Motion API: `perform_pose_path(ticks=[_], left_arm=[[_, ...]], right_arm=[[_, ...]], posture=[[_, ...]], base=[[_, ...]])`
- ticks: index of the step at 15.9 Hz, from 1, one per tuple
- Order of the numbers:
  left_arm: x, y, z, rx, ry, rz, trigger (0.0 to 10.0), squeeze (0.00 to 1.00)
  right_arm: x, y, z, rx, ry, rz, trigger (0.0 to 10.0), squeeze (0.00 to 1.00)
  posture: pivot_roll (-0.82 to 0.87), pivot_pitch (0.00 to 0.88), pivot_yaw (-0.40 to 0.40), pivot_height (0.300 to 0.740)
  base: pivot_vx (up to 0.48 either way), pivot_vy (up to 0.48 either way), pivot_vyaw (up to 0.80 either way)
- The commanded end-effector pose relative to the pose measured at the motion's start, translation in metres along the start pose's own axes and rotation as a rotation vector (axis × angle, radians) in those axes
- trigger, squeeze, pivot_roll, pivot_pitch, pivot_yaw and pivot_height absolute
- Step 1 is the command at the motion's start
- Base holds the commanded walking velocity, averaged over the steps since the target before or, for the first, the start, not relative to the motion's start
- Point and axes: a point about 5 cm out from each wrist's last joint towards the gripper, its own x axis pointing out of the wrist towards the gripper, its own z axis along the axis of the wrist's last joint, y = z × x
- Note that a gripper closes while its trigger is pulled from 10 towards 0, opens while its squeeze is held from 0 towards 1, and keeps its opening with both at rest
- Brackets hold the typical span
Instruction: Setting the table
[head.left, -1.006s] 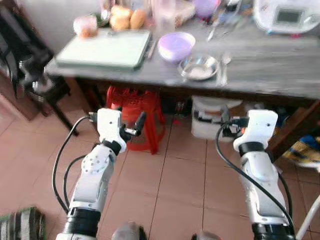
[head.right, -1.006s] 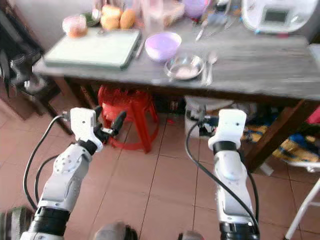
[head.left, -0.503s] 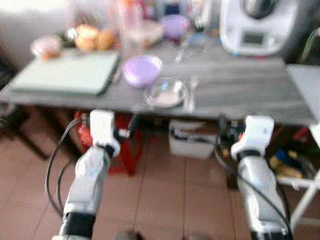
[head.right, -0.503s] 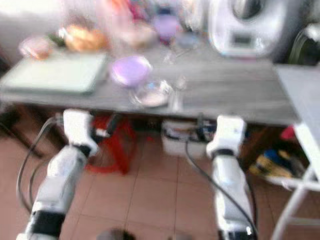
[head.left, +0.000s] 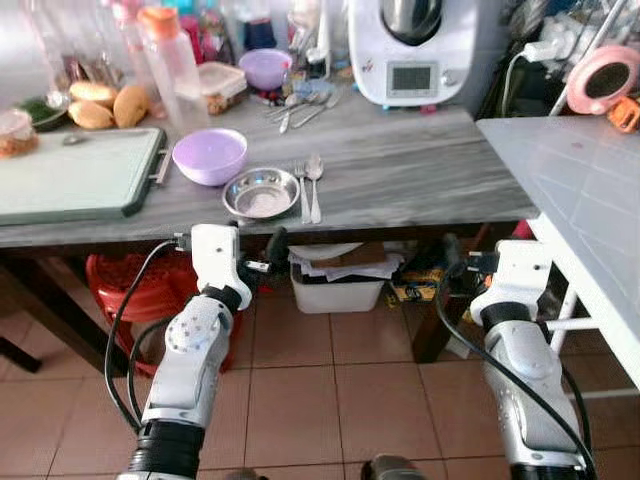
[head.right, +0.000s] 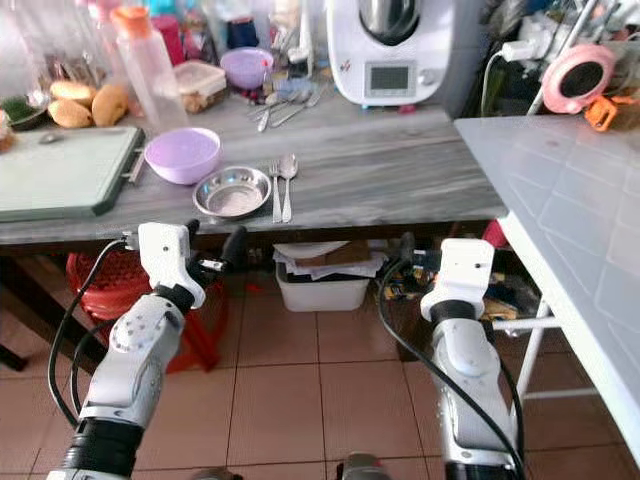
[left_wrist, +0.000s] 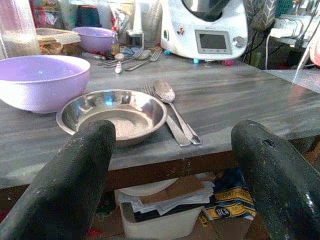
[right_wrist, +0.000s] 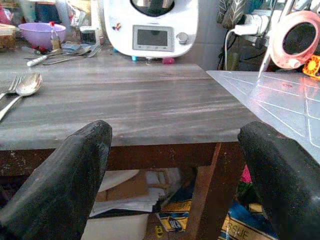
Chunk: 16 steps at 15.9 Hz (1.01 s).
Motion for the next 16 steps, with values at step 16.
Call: perform_pose_path(ticks=[16], left_arm=[[0.0009, 0.0013, 0.0039, 0.031, -0.001, -0.003, 10.0, 0.00]], right_arm=[[0.0027, -0.0012, 0.0010, 0.003, 0.002, -0.013, 10.0, 0.00]], posture=[[-0.05, 0.000, 0.043, 0.740]], base=[[-0.302, 0.000, 0.00]])
